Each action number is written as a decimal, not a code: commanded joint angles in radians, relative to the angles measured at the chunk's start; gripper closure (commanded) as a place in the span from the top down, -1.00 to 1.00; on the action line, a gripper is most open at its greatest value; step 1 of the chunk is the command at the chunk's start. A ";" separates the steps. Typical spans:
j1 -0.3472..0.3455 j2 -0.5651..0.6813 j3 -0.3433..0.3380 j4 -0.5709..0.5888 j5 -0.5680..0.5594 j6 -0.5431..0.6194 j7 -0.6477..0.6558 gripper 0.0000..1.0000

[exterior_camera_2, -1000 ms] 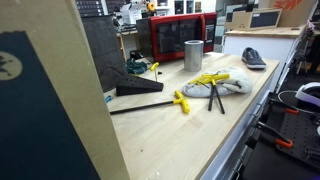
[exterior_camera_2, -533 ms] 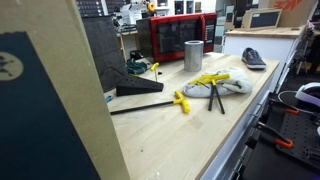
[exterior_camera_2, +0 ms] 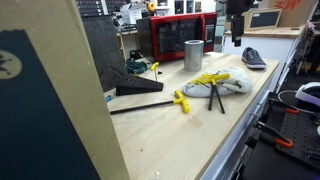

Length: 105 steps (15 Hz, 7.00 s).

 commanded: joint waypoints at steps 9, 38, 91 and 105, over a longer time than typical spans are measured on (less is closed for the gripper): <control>-0.017 0.156 0.016 -0.021 -0.031 0.131 -0.023 1.00; -0.013 0.335 0.097 0.030 -0.002 0.290 0.047 1.00; 0.044 0.092 0.191 -0.142 -0.345 0.292 0.236 -0.92; 0.009 0.147 0.124 -0.159 -0.243 0.202 0.072 -0.92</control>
